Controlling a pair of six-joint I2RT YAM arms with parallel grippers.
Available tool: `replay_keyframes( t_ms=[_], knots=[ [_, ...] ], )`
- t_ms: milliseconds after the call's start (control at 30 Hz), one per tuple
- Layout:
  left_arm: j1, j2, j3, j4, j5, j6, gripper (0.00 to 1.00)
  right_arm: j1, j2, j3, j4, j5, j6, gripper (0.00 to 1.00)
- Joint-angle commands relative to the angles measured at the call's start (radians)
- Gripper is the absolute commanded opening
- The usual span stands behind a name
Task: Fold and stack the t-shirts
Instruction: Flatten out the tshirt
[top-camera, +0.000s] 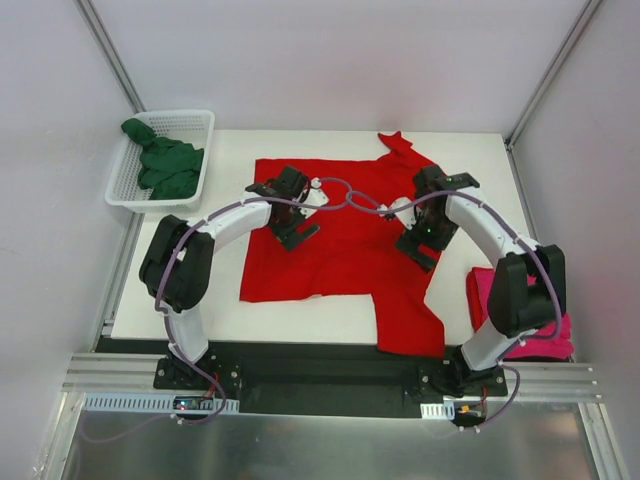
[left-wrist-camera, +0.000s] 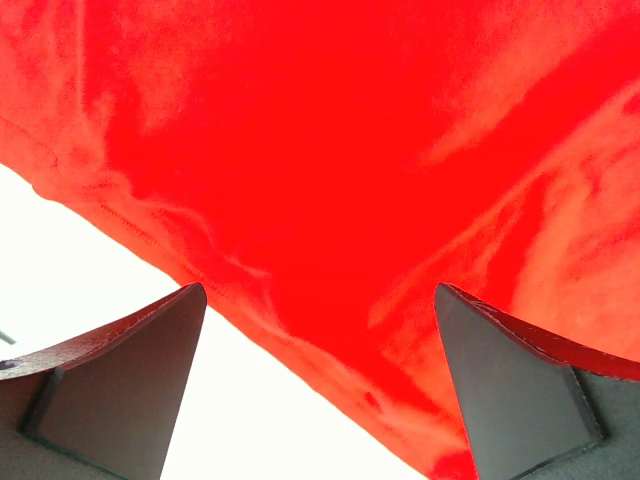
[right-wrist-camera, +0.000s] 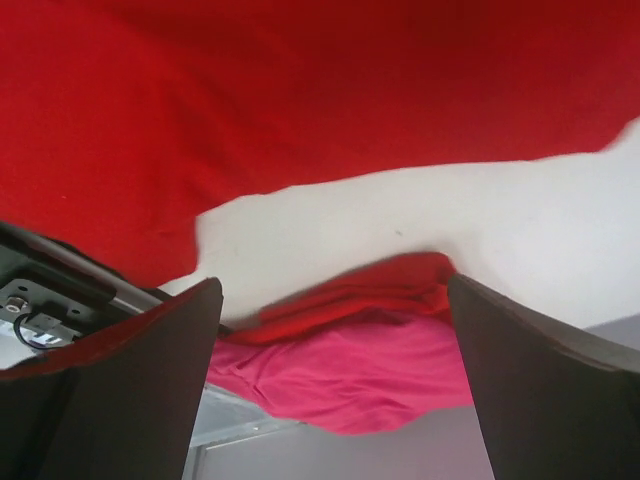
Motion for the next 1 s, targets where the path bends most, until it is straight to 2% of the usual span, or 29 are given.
replay_keyframes(
  t_ms=[0, 167, 200, 433, 600, 800, 967],
  knots=[
    [-0.007, -0.057, -0.019, -0.025, -0.014, 0.054, 0.99, 0.039, -0.044, -0.140, 0.167, 0.079, 0.049, 1.00],
    [0.038, -0.046, -0.022, -0.025, 0.008, 0.031, 0.99, 0.030, 0.049, -0.098, 0.370, 0.282, 0.072, 1.00],
    [0.049, -0.045, -0.024, -0.025, 0.011, 0.028, 0.99, 0.028, 0.093, -0.048, 0.417, 0.316, 0.072, 1.00],
    [0.167, -0.065, -0.045, -0.025, 0.025, 0.034, 0.99, -0.001, 0.261, 0.155, 0.544, 0.500, 0.069, 1.00],
    [0.178, -0.095, -0.094, -0.027, 0.039, 0.059, 0.99, 0.004, 0.325, 0.200, 0.620, 0.542, 0.023, 1.00],
    [0.178, -0.129, -0.146, -0.025, 0.049, 0.057, 0.99, 0.010, 0.408, 0.148, 0.753, 0.600, -0.092, 1.00],
    [0.178, -0.158, -0.182, -0.024, 0.048, 0.092, 0.99, 0.007, 0.470, 0.168, 0.763, 0.662, -0.138, 1.00]
  ],
)
